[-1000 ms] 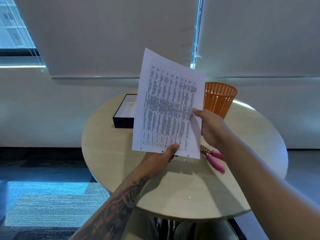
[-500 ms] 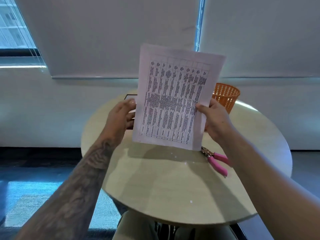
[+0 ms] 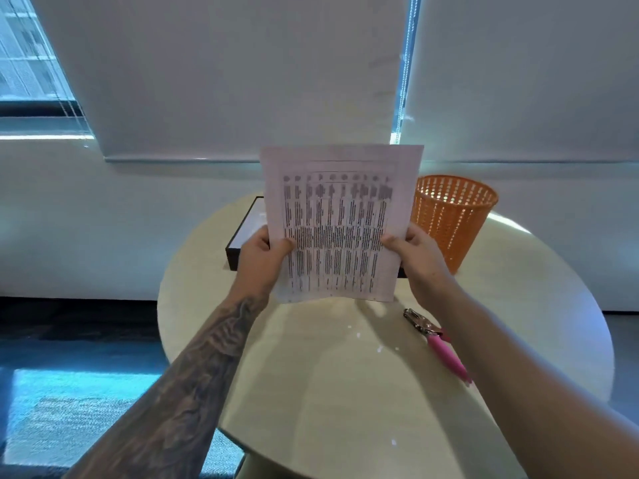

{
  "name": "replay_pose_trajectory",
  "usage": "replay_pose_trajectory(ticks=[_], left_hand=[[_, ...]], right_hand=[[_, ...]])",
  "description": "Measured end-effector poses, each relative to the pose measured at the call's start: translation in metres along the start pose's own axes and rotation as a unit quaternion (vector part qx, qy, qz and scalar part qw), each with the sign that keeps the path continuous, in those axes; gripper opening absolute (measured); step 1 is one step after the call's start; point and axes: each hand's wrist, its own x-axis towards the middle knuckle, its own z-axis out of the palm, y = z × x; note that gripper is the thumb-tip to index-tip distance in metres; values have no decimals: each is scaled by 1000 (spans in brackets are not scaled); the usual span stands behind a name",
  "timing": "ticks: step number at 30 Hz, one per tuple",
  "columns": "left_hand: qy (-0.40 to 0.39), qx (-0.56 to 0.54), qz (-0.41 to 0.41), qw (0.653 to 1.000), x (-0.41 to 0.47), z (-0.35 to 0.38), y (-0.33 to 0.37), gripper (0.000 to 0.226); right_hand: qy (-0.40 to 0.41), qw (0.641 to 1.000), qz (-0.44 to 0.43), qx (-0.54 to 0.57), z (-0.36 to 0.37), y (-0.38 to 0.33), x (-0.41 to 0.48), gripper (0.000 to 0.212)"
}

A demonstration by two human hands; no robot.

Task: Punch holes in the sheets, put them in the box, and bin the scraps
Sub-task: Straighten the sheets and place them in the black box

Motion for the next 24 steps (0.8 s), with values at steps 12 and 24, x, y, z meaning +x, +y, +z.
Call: replay_pose_trajectory(ticks=[12,24], left_hand=[[48,-163,-58,984,-3,13,-5,12],[62,-256,-50,963,16,-28,25,5]], right_hand=[[80,992,55,81,2,47,1,78],[32,998,-7,45,-10,3,5,20]])
